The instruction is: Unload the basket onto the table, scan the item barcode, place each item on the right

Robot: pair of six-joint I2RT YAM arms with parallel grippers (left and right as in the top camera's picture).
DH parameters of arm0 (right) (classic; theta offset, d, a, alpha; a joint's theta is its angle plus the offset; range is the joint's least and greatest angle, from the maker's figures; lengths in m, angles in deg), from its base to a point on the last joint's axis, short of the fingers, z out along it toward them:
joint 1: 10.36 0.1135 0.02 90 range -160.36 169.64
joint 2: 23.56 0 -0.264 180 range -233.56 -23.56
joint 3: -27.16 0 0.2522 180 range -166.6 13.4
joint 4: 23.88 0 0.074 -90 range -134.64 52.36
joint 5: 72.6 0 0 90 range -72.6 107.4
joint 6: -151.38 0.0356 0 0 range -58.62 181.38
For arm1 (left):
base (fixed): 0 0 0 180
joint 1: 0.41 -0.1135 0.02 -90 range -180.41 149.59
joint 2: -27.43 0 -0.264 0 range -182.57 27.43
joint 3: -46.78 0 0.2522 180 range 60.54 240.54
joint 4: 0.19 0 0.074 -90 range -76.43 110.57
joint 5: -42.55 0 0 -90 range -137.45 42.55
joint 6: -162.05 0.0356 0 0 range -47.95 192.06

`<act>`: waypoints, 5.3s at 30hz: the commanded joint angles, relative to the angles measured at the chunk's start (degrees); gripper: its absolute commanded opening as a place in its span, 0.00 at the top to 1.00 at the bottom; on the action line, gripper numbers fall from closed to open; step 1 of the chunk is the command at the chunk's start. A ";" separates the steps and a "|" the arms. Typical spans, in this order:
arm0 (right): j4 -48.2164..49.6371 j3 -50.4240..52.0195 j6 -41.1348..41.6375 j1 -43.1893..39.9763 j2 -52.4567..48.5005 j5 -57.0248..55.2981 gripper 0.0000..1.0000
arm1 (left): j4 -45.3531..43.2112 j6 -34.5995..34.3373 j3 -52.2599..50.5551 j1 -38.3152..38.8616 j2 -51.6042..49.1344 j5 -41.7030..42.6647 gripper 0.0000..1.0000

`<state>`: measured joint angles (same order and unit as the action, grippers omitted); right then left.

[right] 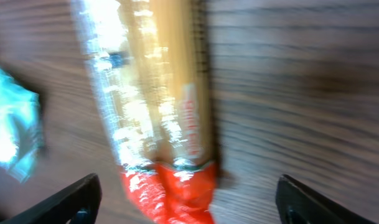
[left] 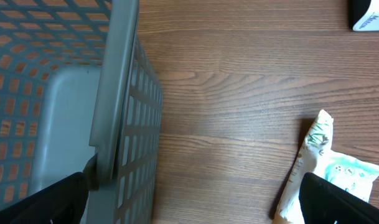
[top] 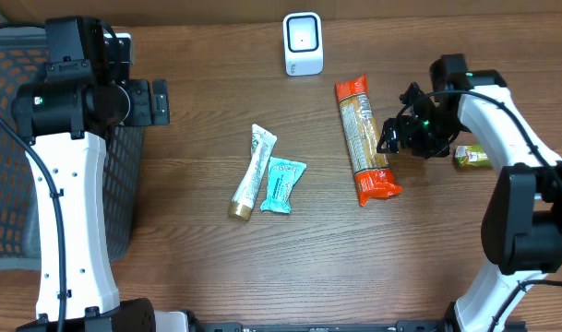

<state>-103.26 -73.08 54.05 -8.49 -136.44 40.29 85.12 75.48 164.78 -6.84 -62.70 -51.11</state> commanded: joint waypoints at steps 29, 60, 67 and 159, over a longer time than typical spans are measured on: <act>16.72 11.17 -7.39 1.57 -9.64 17.70 0.16 | -0.20 0.87 0.52 -0.31 -0.50 0.52 0.00; 24.17 13.66 16.96 4.02 -7.48 1.84 0.96 | -0.20 0.87 0.52 -0.31 -0.50 0.52 0.00; 7.08 3.91 18.91 7.50 0.50 -22.03 0.96 | -0.17 0.87 0.52 -0.31 -0.52 0.52 0.01; 52.37 -9.55 -28.68 27.04 -0.22 -77.99 0.96 | -0.20 0.87 0.52 -0.28 -0.52 0.50 0.01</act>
<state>-59.92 -80.58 40.21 19.11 -136.46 -31.66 85.10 75.48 164.78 -6.84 -62.70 -51.11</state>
